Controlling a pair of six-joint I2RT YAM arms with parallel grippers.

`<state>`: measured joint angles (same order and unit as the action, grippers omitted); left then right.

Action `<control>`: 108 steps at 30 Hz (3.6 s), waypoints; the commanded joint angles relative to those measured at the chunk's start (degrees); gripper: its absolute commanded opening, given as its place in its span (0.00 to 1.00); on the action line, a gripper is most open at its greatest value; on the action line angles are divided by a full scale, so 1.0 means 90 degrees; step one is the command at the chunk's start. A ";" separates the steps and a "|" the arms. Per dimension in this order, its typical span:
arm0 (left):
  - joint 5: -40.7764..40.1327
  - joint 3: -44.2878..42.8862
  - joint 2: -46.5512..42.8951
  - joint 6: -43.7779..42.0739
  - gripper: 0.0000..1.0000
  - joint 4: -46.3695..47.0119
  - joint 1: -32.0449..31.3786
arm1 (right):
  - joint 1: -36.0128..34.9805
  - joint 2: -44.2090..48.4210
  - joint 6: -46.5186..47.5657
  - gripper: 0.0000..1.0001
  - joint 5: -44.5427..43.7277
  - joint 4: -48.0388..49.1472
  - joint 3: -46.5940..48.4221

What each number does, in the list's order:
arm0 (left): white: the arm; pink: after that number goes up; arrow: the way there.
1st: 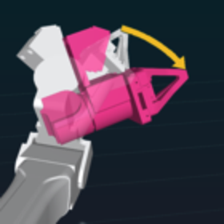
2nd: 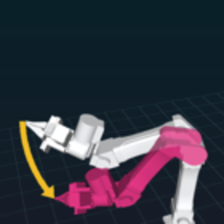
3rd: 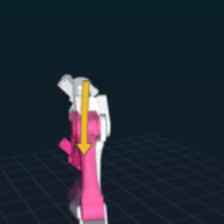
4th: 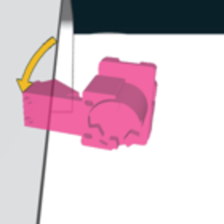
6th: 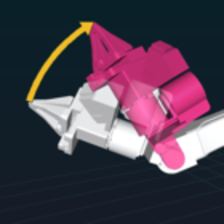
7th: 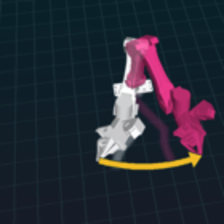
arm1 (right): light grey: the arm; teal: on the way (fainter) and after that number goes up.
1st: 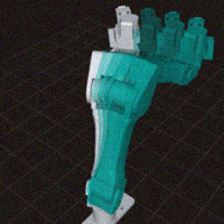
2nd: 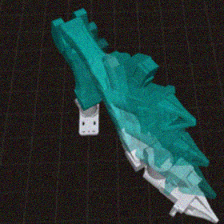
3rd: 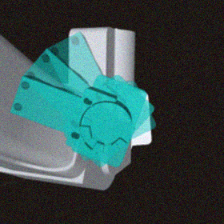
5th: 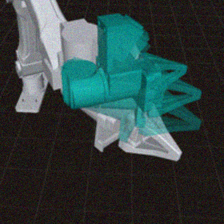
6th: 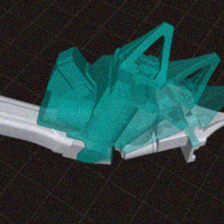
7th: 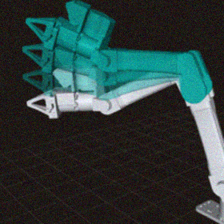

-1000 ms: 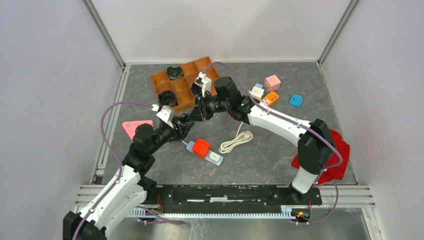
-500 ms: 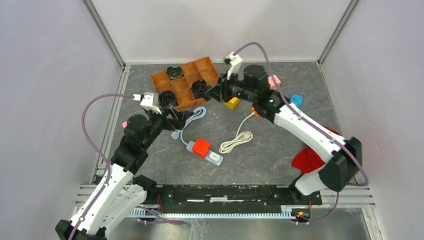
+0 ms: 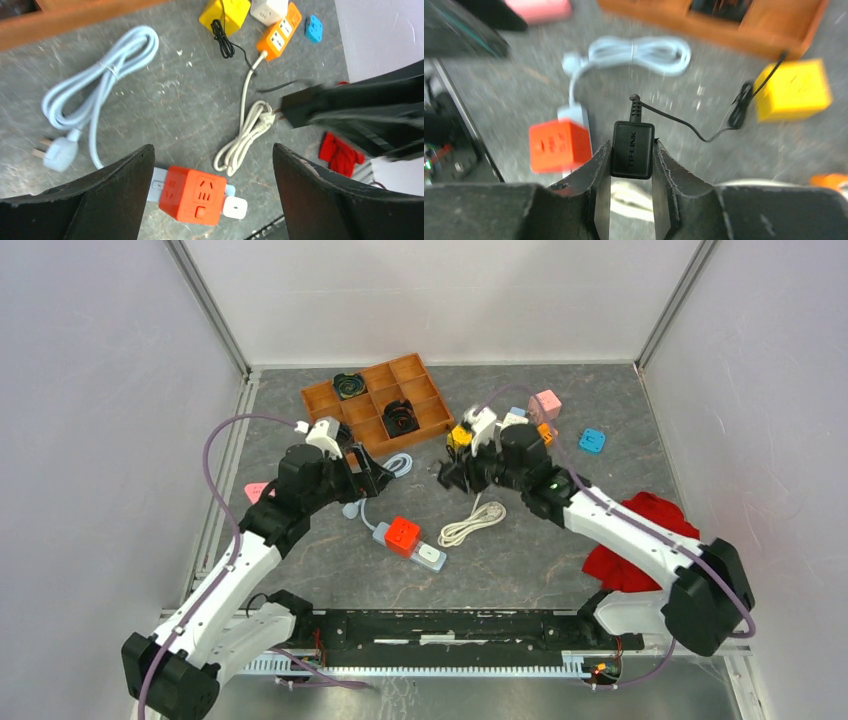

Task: Insert the plug
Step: Insert the plug into the socket.

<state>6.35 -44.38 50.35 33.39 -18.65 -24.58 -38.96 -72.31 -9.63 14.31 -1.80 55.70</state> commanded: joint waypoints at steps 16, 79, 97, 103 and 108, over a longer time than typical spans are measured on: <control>0.4136 0.1494 0.1177 0.0639 0.74 0.0809 0.2443 | -0.1260 -0.0998 0.0555 0.00 0.0552 0.0908 -0.0122; 0.4324 0.1631 0.1754 0.0929 0.60 0.1084 0.2441 | -0.2519 -0.1474 0.0977 0.01 -0.1413 0.0814 -0.0872; 0.4295 0.1591 0.1808 0.0949 0.60 0.1018 0.2445 | -0.2712 -0.2076 0.0631 0.00 -0.1306 0.0285 -0.1365; 0.4271 0.1596 0.1807 0.0949 0.60 0.1004 0.2446 | -0.2724 -0.1969 0.0519 0.00 -0.1345 0.0418 -0.1699; 0.4230 0.1572 0.1813 0.0934 0.61 0.0962 0.2448 | -0.2724 -0.1859 0.0542 0.00 -0.1489 0.0646 -0.2125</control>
<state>43.66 -29.61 66.50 41.56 -10.39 -2.81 -62.98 -84.77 -3.75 1.61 19.92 43.66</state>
